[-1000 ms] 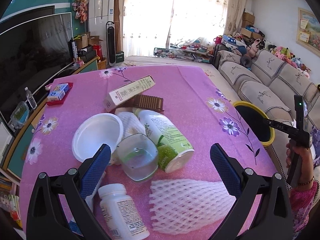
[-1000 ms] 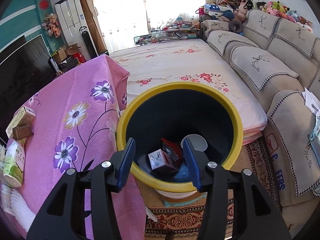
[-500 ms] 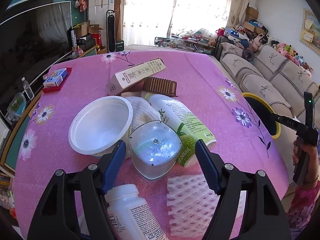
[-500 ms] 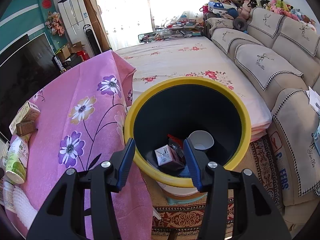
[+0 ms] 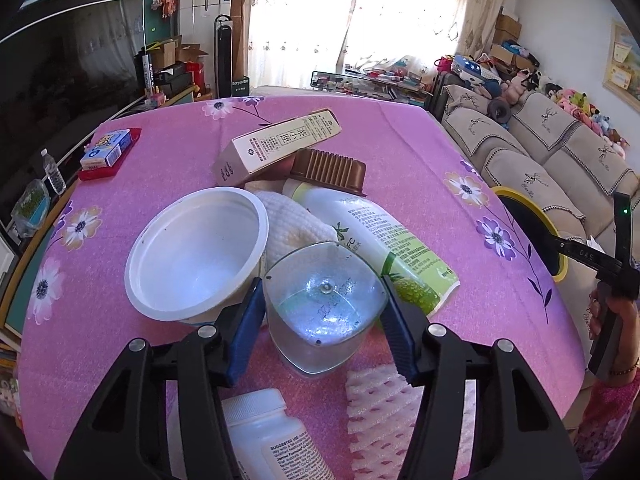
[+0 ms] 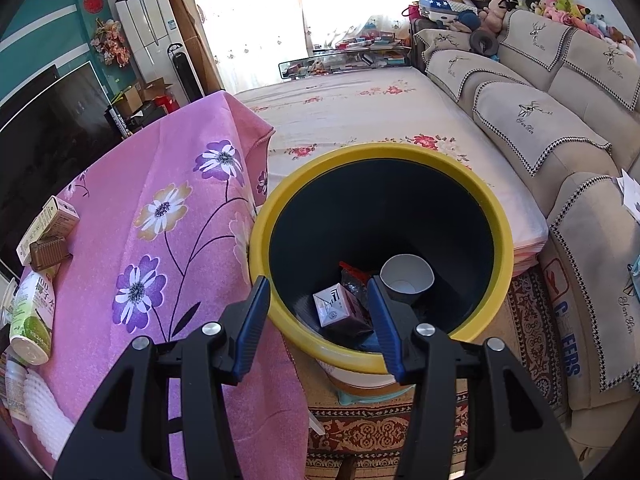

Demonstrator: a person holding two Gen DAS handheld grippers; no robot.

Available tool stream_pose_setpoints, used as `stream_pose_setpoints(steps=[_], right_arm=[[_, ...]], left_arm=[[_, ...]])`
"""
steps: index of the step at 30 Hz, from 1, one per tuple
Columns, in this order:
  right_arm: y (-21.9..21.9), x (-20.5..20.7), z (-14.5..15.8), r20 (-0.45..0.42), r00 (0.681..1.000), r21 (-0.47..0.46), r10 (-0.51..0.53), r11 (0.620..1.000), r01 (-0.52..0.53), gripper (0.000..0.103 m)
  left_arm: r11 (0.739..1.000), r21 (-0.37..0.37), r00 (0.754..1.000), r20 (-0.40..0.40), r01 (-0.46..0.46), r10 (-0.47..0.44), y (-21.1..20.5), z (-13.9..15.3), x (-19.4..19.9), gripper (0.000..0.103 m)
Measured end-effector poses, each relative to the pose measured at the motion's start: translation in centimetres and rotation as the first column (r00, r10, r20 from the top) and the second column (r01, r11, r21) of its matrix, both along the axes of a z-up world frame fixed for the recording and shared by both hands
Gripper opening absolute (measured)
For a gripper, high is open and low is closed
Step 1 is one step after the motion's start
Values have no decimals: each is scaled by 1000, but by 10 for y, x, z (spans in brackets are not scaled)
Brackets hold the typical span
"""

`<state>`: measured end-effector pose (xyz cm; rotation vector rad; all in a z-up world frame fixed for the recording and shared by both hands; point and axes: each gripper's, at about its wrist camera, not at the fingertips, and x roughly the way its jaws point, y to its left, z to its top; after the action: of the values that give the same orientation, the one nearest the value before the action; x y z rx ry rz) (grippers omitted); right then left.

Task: Collect trash
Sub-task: 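Lift the plastic cup over the bin and open the left tool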

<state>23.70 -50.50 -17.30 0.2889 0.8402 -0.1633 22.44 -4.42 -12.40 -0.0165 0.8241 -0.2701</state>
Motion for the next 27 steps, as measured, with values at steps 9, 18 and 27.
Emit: stream_pose_setpoints(steps=[9, 18, 27], right_arm=[[3, -6, 9, 23, 1000, 2, 10, 1000, -10, 48], [0, -16, 18, 46, 999, -10, -1, 1000, 1, 48], [-32, -45, 26, 70, 993, -56, -94, 994, 98, 48]], left_arm=[[1000, 12, 997, 79, 5, -6, -4, 29, -21, 56], [997, -5, 987, 140, 80, -79, -31, 63, -32, 56], [968, -17, 959, 144, 249, -244, -122, 75, -11, 56]])
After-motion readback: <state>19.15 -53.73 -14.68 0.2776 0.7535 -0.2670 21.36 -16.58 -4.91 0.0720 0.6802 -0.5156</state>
